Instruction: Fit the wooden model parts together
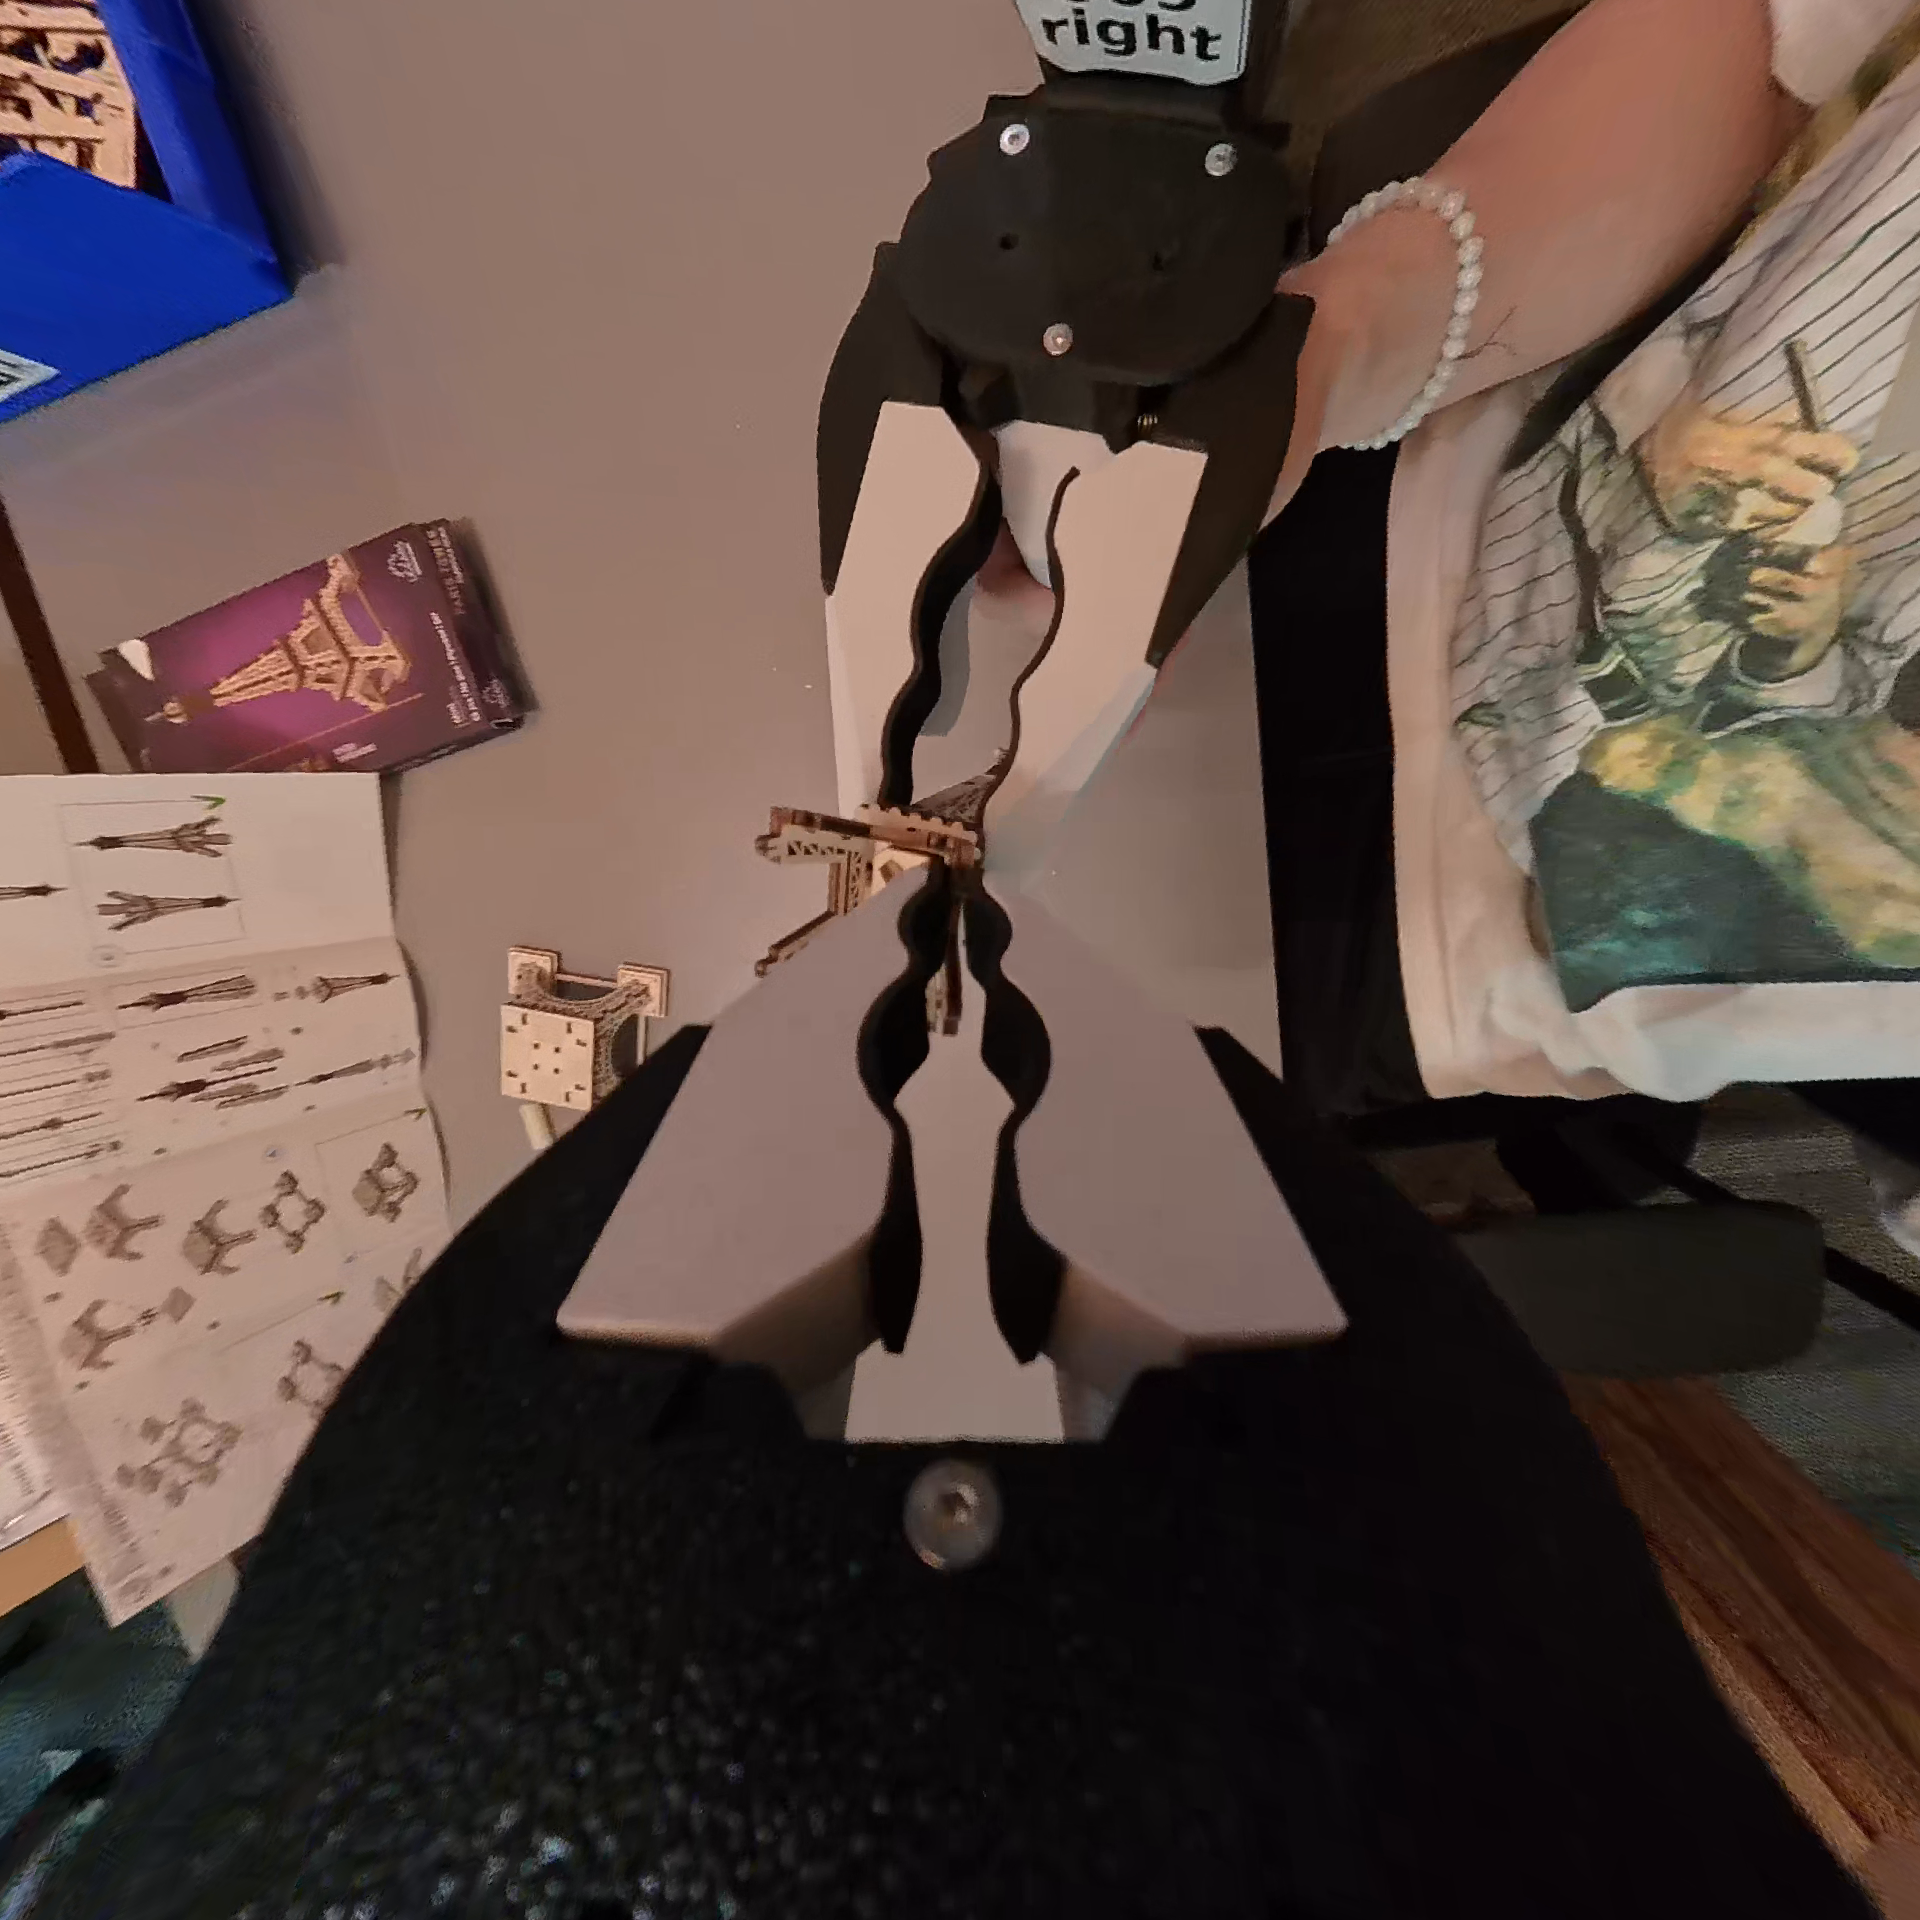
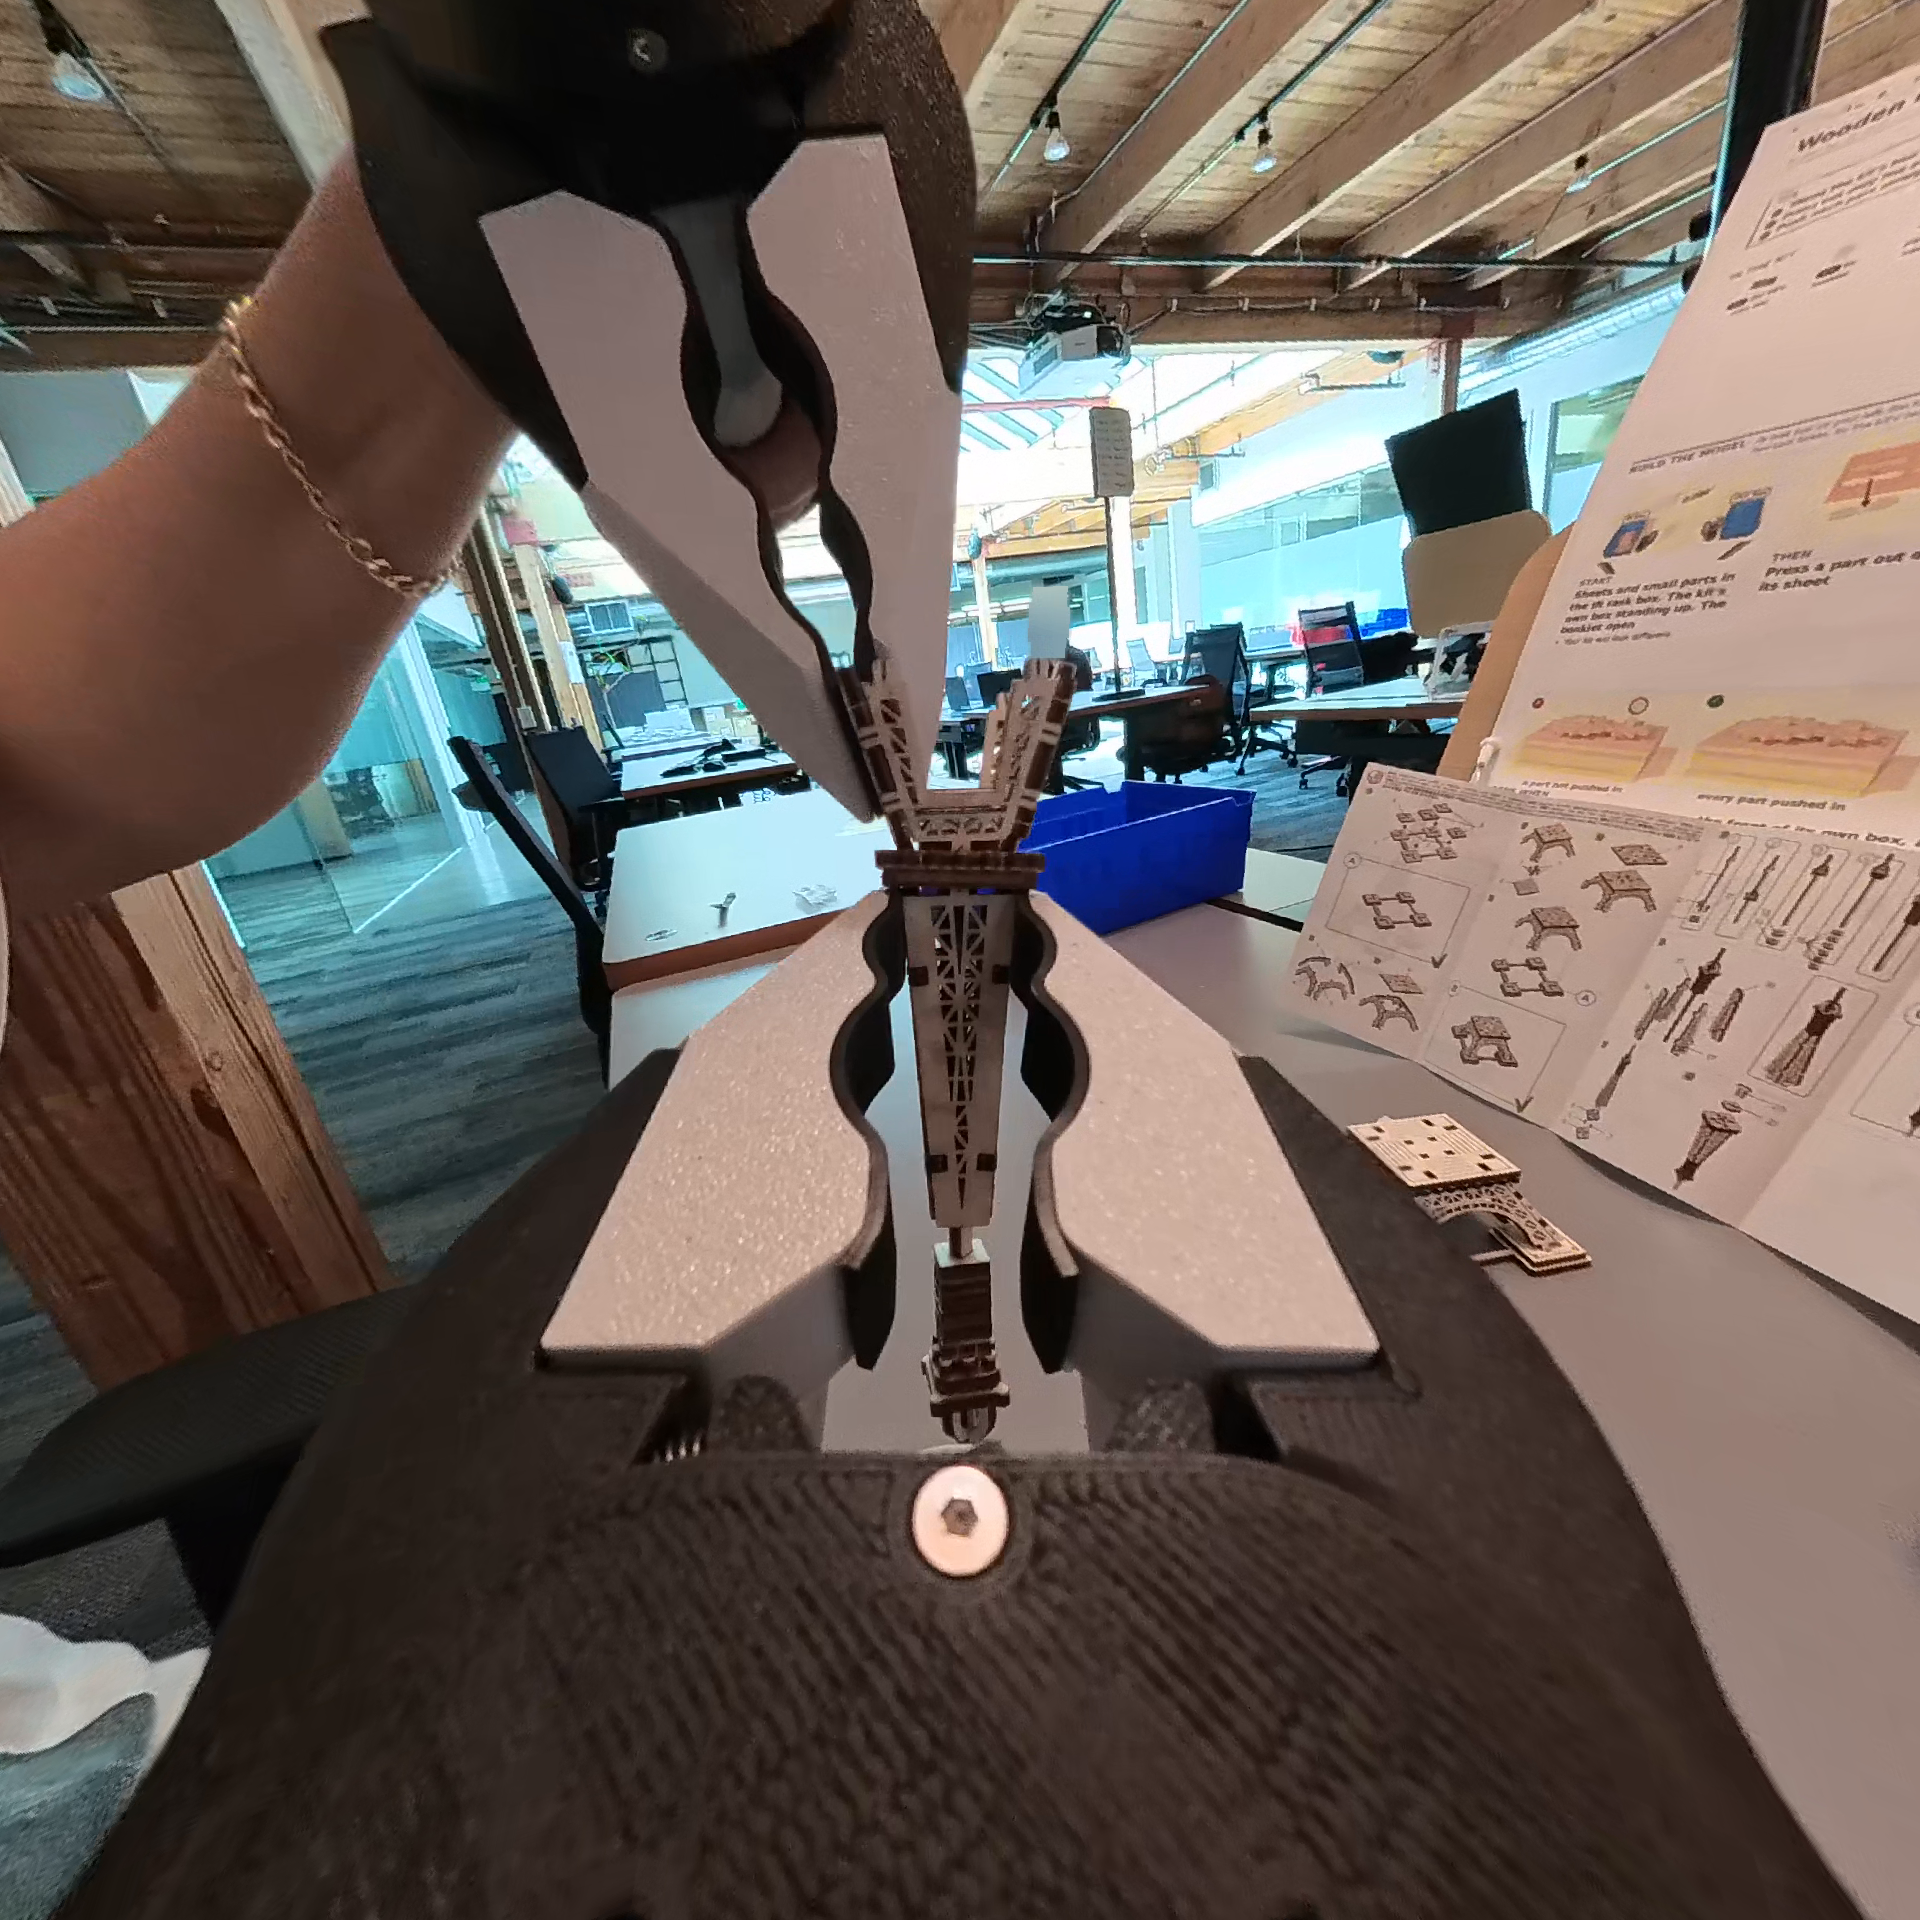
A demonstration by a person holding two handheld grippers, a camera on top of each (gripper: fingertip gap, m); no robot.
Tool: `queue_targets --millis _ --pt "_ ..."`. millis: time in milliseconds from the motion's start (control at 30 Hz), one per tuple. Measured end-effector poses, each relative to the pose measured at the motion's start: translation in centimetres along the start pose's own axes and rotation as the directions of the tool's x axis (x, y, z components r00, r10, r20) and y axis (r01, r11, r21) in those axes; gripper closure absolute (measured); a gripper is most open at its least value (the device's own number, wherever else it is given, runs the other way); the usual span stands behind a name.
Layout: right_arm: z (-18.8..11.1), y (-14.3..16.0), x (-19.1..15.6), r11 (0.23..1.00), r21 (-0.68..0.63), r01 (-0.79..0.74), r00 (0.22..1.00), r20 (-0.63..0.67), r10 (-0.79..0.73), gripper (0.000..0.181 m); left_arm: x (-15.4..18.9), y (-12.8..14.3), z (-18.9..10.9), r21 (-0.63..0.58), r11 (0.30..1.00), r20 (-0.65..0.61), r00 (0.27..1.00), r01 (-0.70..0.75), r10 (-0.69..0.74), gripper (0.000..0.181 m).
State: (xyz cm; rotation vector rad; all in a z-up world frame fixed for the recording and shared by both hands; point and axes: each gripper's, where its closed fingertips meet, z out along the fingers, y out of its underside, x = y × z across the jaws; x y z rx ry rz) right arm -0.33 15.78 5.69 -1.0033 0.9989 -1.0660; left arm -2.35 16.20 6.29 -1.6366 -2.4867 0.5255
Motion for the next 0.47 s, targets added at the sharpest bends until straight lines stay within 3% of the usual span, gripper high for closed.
queue_targets --millis 33,200,467 --pt "0.03 0.08 0.04 1.0 -0.004 -0.003 1.0 -0.006 0.003 0.164 0.04 0.2 0.15 0.0 1.0 -0.014 1.0 0.009 -0.009 0.18" --pt "0.24 0.37 -0.25 1.0 -0.001 -0.029 0.999 0.019 0.03 0.164 0.21 0.1 0.09 0.035 0.999 -0.059 0.998 0.039 -0.037 0.18" --pt "0.24 0.79 -0.01 0.999 -0.035 -0.002 1.0 0.001 0.003 0.165 0.01 0.58 0.8 -0.081 0.995 0.019 0.998 -0.059 0.06 0.18"
